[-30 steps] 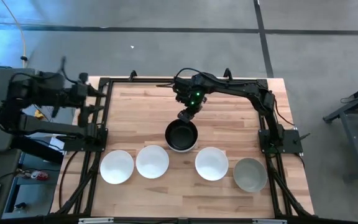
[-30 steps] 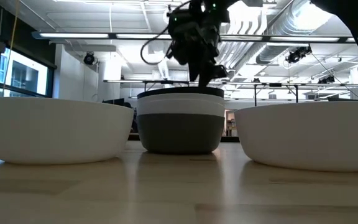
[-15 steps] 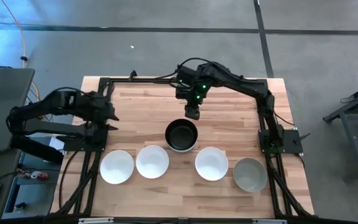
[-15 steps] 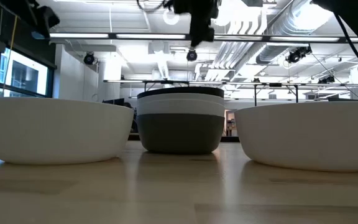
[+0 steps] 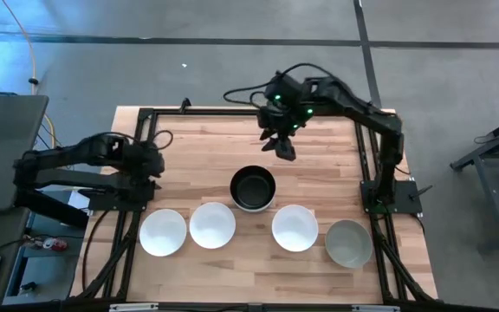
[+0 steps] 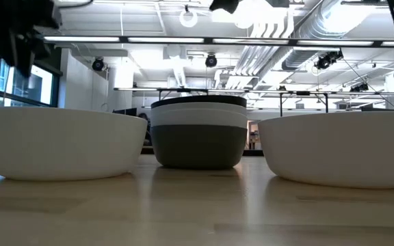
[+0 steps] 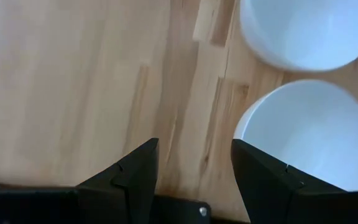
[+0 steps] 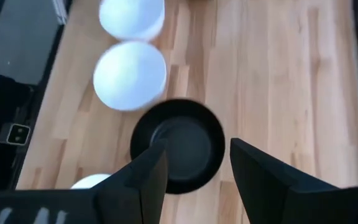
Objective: Nest bowls inside each other
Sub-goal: Stack the white bowl on top of the black bowl
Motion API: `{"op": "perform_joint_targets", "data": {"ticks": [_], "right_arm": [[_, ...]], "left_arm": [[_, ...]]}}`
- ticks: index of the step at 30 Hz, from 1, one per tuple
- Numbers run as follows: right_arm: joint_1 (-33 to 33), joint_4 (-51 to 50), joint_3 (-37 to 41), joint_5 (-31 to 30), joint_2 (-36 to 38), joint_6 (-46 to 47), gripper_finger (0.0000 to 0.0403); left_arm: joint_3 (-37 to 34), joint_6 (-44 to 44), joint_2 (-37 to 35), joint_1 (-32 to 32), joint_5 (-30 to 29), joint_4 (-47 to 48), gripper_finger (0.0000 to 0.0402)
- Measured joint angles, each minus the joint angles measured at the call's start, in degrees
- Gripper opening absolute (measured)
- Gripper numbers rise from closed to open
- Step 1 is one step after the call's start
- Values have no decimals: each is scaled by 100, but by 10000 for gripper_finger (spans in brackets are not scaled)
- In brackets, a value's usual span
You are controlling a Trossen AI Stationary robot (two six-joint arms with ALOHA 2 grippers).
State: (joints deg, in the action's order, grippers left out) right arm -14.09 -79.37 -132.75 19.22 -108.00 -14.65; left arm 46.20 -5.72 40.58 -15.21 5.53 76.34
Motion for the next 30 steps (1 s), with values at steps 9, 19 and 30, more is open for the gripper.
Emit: {"op": "perform_joint_targets", "data": {"ticks": [9,19,30], "right_arm": [[-2,249,9,730,910,-372,145],[2,336,13,872,1929,-174,145],[168,317,17,846,2486,-43,145]], "left_arm": [[-792,-519,-18,273,480,-758,188],[-792,-1481,-4,1011,449,-822,188],[-792,-2220,701,2112,158,-1319,188]]}}
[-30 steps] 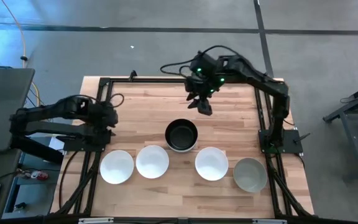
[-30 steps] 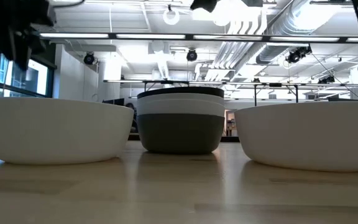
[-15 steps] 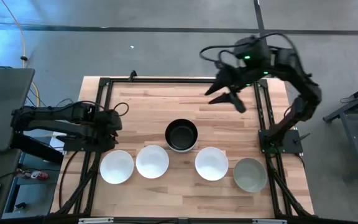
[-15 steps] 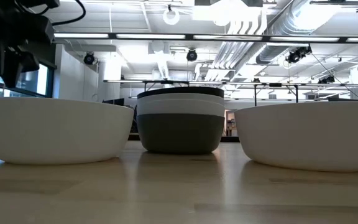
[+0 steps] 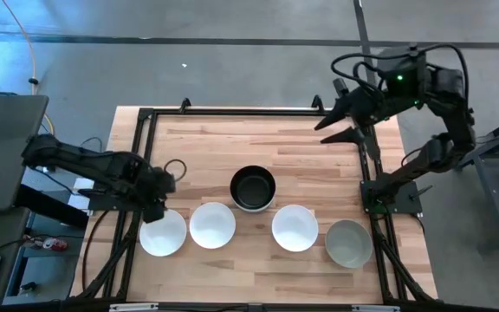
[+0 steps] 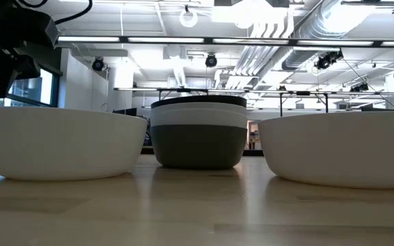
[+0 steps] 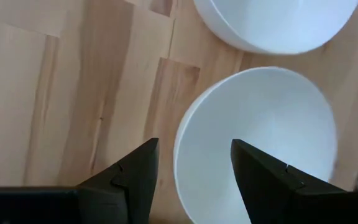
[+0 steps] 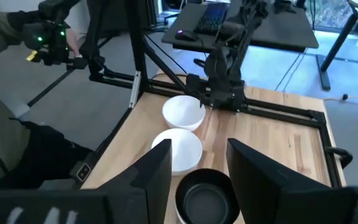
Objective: Nest bowls inside each other
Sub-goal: Stack the white bowl on top of the black bowl
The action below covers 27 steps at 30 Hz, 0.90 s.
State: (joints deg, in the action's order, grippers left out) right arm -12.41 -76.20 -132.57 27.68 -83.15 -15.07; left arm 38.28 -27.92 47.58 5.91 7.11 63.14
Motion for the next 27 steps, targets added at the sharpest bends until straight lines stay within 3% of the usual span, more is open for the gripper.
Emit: {"op": "perform_joint_targets", "data": {"ticks": [9,20,27], "right_arm": [[134,-118,0,-13,32,-78,145],[132,-123,0,-13,32,-192,145],[132,-136,0,-12,32,-192,145]], "left_arm": [[0,9,1091,507,-506,-27,188],[0,221,1899,625,-603,-165,185],[0,262,1940,625,-485,-390,128]]}}
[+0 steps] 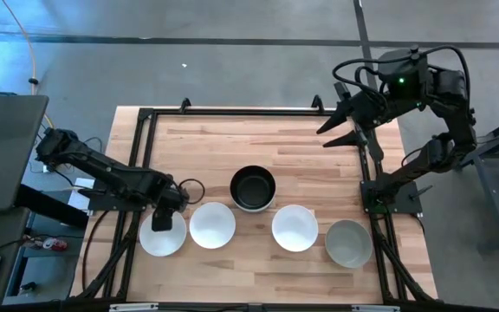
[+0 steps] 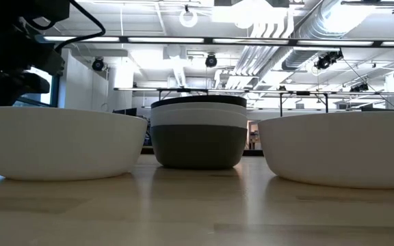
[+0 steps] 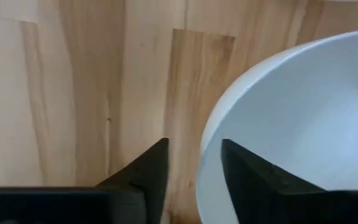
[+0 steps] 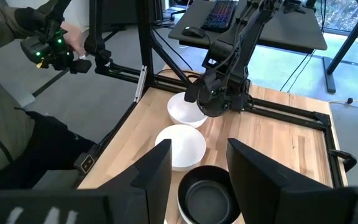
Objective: Nest bowls inside each other
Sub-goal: Stack the white bowl on top of the black bowl
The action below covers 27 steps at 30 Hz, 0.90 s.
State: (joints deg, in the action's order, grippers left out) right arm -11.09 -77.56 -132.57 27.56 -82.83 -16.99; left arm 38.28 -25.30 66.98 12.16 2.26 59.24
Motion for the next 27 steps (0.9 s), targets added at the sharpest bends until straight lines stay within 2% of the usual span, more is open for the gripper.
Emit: {"op": "perform_joint_targets", "data": {"ticks": [8,17,27], "right_arm": [[0,-31,0,0,0,0,145],[0,-76,0,2,0,39,145],[0,-84,0,2,0,42,145]], "left_arm": [[0,57,0,0,225,-16,10],[0,44,0,-29,249,-27,2],[42,243,-95,-665,845,29,0]]}}
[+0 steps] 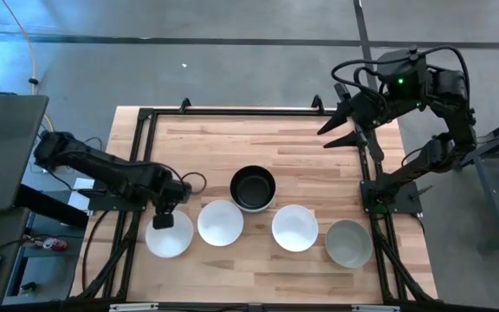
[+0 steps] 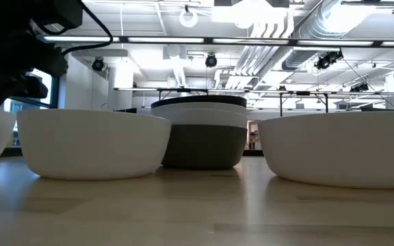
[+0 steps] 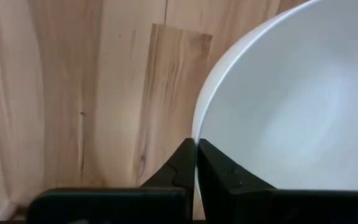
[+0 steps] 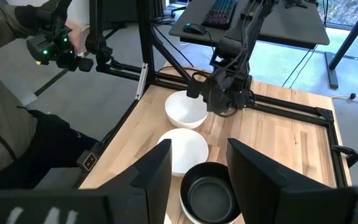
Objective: Nest bowls inside each other
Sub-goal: Stack the white bowl on top of the black bowl
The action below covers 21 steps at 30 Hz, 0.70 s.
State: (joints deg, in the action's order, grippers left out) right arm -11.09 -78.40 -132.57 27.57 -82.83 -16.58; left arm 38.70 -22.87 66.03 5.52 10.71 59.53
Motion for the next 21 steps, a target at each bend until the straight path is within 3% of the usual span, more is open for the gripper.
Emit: {"op": "perform_joint_targets", "data": {"ticks": [9,21], "right_arm": [[0,-159,0,0,0,-31,145],[0,-174,2,0,-2,-39,145]], "left_arm": [[829,477,-143,-457,-325,497,0],[2282,1327,-144,-1461,-341,1279,0]]}}
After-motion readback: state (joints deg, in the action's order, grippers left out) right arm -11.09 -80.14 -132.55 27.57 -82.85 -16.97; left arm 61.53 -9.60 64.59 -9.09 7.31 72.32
